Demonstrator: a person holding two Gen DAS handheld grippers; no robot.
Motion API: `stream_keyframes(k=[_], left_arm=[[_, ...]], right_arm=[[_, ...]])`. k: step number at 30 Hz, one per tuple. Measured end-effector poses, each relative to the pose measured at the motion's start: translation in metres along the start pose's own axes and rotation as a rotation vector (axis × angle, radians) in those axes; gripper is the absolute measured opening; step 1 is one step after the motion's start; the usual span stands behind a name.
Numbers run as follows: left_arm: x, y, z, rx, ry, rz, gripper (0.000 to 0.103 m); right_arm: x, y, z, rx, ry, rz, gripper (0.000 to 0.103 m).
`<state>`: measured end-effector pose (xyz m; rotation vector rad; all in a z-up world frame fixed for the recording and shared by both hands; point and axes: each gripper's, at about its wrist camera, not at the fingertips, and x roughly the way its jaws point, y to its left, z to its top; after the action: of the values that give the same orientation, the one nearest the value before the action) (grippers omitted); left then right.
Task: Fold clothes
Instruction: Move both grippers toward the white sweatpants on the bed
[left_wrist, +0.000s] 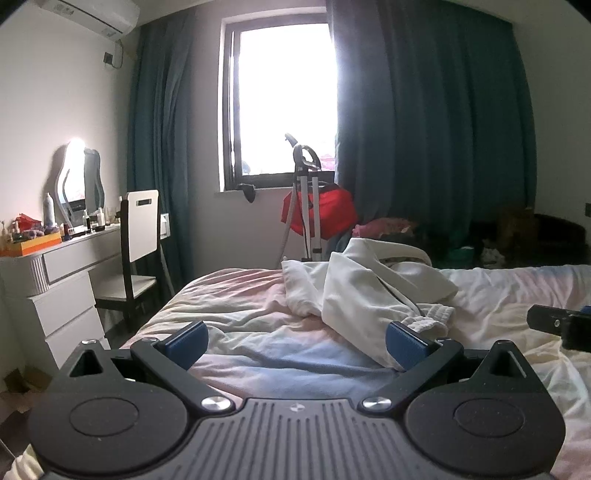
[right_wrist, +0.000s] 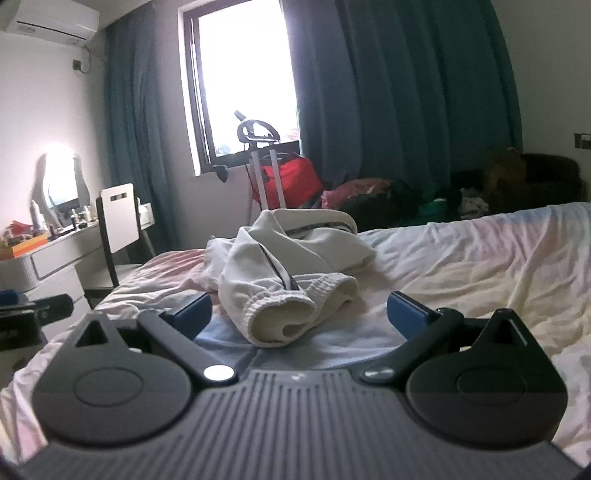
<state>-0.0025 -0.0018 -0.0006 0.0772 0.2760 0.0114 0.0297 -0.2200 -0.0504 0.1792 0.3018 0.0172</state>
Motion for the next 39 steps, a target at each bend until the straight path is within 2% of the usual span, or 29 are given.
stream_keyframes(k=[6, 9, 15, 33, 39], left_arm=[[0.000, 0.002, 0.001, -0.017, 0.017, -0.007, 0.103], [-0.004, 0.003, -0.002, -0.016, 0.005, -0.008, 0.103], [-0.003, 0.001, -0.007, -0.006, 0.003, -0.003, 0.103], [-0.007, 0.002, -0.014, 0.008, -0.001, 0.019, 0.103], [-0.005, -0.002, -0.017, 0.006, 0.002, 0.004, 0.103]], right_arm=[[-0.007, 0.000, -0.005, -0.011, -0.082, 0.010, 0.103], [-0.003, 0.000, -0.003, -0.009, -0.063, 0.006, 0.103], [-0.004, 0.000, -0.004, -0.015, -0.079, -0.027, 0.103], [-0.009, 0.006, -0.011, -0.026, -0.082, -0.047, 0.103], [-0.014, 0.012, -0.004, -0.015, -0.127, -0.087, 0.103]])
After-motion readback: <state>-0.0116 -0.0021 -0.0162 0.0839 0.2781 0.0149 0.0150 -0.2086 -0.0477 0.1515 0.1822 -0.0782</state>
